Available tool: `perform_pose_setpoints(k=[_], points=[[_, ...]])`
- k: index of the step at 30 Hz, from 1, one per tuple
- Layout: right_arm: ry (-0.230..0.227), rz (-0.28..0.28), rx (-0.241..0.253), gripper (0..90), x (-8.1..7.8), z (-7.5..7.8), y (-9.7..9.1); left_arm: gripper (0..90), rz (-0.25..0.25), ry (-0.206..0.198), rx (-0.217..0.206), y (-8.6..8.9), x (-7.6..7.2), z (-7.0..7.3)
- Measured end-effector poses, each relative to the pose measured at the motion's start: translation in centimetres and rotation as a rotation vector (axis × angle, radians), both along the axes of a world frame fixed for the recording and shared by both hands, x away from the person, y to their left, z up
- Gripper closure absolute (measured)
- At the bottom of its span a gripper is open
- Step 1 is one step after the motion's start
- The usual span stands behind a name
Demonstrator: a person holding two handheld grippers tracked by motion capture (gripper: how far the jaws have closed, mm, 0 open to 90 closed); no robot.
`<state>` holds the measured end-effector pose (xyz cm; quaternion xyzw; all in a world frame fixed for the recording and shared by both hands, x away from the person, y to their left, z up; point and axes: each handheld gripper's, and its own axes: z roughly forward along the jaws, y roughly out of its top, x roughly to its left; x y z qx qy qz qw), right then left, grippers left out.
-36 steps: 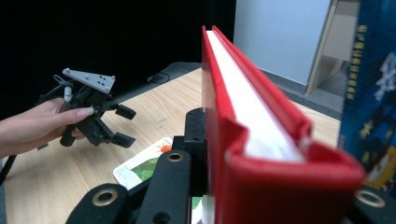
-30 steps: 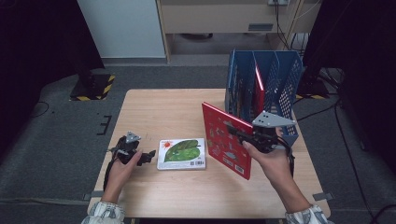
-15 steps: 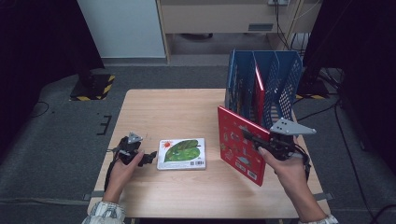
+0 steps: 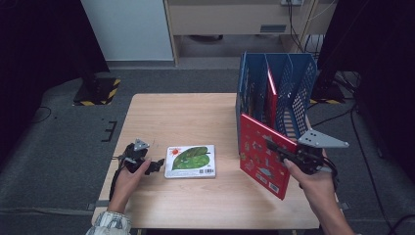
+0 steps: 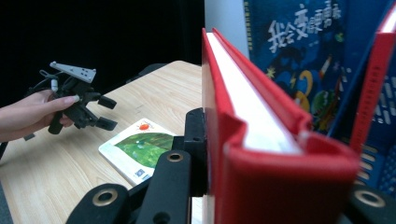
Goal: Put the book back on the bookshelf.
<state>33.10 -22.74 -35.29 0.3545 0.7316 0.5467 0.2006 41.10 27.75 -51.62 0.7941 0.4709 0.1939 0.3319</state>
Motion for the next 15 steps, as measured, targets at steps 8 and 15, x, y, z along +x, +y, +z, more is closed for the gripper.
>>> perform_pose_setpoints(k=[8, 15], points=[[0.017, -0.034, 0.034, 79.3, -0.5, 0.6, -2.1, 4.7, 0.002, 0.002, 0.005, 0.0, 0.0, 0.0], [0.004, -0.051, 0.040, 79.2, -0.3, 3.0, -3.0, 4.7, -0.007, 0.001, 0.012, -0.2, 0.0, -0.1]])
